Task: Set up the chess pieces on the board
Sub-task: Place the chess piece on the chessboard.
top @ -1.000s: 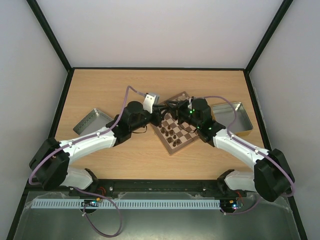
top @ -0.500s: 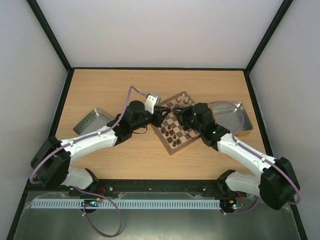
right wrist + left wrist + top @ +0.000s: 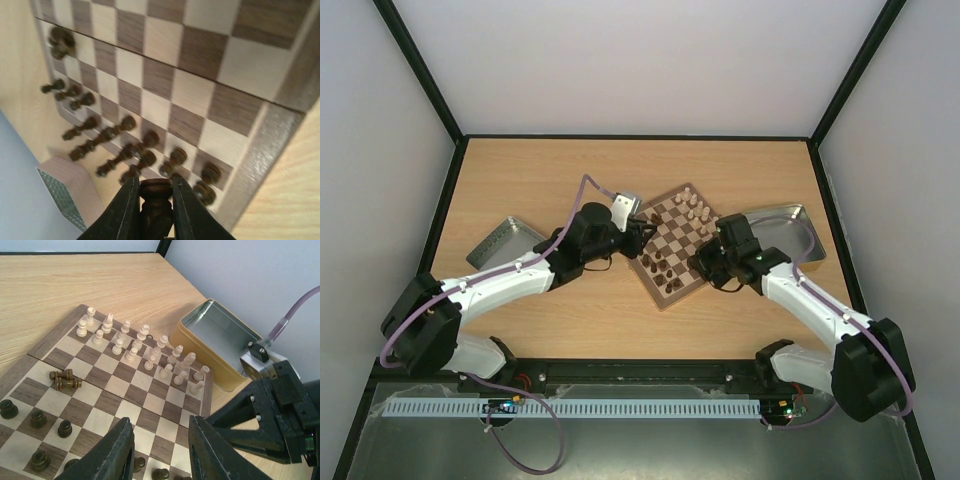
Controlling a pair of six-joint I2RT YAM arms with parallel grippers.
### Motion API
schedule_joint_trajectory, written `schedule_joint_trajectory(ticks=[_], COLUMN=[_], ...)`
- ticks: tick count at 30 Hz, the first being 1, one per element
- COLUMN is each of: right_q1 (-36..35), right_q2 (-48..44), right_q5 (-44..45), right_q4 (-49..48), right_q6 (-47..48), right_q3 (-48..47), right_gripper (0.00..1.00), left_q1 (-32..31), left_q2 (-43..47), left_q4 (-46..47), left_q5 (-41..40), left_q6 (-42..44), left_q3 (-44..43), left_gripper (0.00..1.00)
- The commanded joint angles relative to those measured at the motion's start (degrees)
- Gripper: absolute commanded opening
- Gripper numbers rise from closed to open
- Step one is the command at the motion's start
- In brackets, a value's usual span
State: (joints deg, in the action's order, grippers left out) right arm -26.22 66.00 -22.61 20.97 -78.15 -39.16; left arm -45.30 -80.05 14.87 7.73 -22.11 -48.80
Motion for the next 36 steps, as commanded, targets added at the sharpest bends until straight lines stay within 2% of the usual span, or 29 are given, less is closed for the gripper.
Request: schedule_joint_trajectory(ticks=[1, 9, 14, 17, 21, 24, 28, 31, 36], right_q1=[0.69, 1.32, 1.76, 2.08, 2.22, 2.22, 1.80, -1.63, -9.27], right_q2=[1.56, 8.06, 10.45, 11.26, 10.31, 7.77, 4.05, 2.52, 2.76], right_q5=[-5.40, -7.37, -4.67, -2.66, -0.53, 4.82, 8.93, 10.57, 18.17], right_q4=[8.32, 7.91, 6.77, 6.25, 6.22, 7.98, 8.88, 10.64, 15.53], right_q6=[0.07, -1.26, -0.45, 0.32, 1.68, 5.69, 17.46, 25.43, 28.57], right_q3=[-0.25, -1.03, -2.79, -3.90, -5.10, -6.74, -8.05, -8.96, -9.68], right_gripper=[0.16, 0.17, 0.22, 0.32, 0.34, 0.35, 0.36, 0.40, 0.48], left_q1=[0.12, 0.17, 0.15, 0.12, 0.12, 0.12, 0.17, 0.14, 1.04], left_q2=[0.44, 0.46, -0.30, -0.61, -1.22, -1.43, -0.81, -0.06, 1.85], left_q4=[-0.58, -1.08, -1.09, -1.29, -2.74, -3.63, -4.46, -5.55, -8.02], left_q5=[1.19, 2.19, 3.93, 4.39, 4.55, 4.26, 1.56, -1.72, -7.43], left_q6=[0.31, 0.66, 0.55, 0.53, 0.59, 0.47, -0.57, -2.07, -4.42], left_q3=[0.53, 0.81, 0.31, -0.06, -1.16, -1.45, -1.41, -1.54, -1.08], left_gripper=[0.32, 0.34, 0.35, 0.36, 0.39, 0.40, 0.41, 0.45, 0.47])
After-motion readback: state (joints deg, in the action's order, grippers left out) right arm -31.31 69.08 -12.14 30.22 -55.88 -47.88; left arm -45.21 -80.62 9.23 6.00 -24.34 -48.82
